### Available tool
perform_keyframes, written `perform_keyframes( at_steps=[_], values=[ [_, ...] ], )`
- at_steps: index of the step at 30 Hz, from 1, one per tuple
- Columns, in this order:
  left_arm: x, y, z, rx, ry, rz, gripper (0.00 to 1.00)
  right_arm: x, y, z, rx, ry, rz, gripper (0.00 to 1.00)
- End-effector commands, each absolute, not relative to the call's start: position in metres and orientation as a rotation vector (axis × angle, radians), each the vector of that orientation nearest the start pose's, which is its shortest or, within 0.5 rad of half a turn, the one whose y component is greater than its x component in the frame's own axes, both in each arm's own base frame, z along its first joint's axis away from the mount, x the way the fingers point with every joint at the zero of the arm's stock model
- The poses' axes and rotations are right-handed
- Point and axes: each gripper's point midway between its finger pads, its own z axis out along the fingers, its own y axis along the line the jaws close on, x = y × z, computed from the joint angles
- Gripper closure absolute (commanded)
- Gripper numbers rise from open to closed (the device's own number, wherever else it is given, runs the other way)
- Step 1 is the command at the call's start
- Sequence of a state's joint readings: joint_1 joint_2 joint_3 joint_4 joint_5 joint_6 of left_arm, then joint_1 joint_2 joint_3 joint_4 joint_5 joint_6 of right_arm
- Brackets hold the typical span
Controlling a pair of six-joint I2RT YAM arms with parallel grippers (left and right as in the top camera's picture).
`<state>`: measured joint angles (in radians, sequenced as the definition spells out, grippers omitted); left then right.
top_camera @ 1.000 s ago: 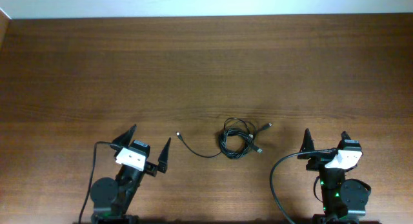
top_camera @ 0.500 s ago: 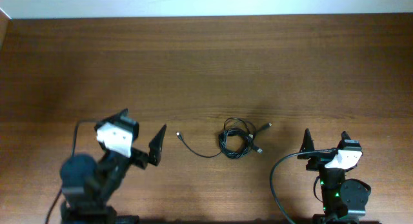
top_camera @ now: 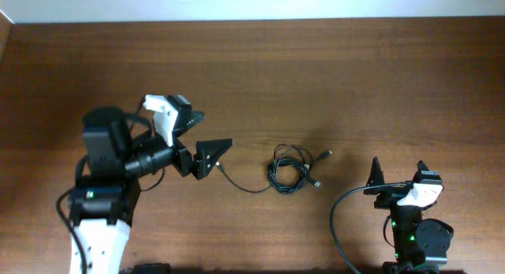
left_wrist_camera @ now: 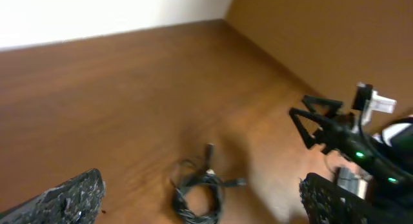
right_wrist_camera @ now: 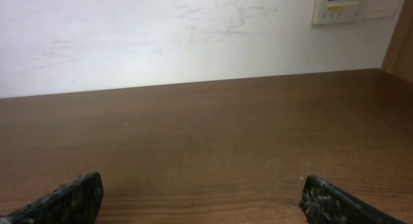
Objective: Untangle cables
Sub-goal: 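Reach the left gripper to the black cable bundle and grasp it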
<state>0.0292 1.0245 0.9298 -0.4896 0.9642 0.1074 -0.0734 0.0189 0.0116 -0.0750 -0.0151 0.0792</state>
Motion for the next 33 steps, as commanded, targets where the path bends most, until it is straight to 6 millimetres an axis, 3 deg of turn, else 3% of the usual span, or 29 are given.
perform_keyframes(
  at_steps=[1, 3, 6, 12, 17, 22, 28, 33],
  values=[
    [0.282, -0.151, 0.268, 0.657, 1.945, -1.070, 0.01, 0.246, -0.019, 0.152, 0.132, 1.659, 0.004, 0.02],
    [0.292, -0.157, 0.248, 0.622, 2.040, -1.014, 0.01, 0.246, -0.019, 0.152, 0.132, 1.659, 0.005, 0.02],
    [0.311, -0.162, 0.207, 0.512, 2.233, -0.768, 0.01, 0.246, -0.019, 0.152, 0.132, 1.659, 0.005, 0.02],
    [0.325, -0.182, 0.156, 0.505, 2.360, -0.333, 0.05, 0.246, -0.019, 0.152, 0.132, 1.659, 0.005, 0.02],
    [0.326, -0.226, 0.116, 0.629, 2.382, -0.334, 0.13, 0.246, -0.019, 0.152, 0.132, 1.659, 0.005, 0.02],
    [0.325, -0.227, 0.079, 0.480, 2.527, -0.364, 0.14, 0.246, -0.019, 0.152, 0.132, 1.659, 0.005, 0.02],
    [0.303, -0.243, 0.064, 0.147, 2.695, -0.570, 0.31, 0.246, -0.019, 0.152, 0.132, 1.659, 0.005, 0.02],
    [0.284, -0.262, 0.056, 0.192, 2.723, -0.554, 0.34, 0.246, -0.019, 0.152, 0.132, 1.659, 0.005, 0.02]
  ],
)
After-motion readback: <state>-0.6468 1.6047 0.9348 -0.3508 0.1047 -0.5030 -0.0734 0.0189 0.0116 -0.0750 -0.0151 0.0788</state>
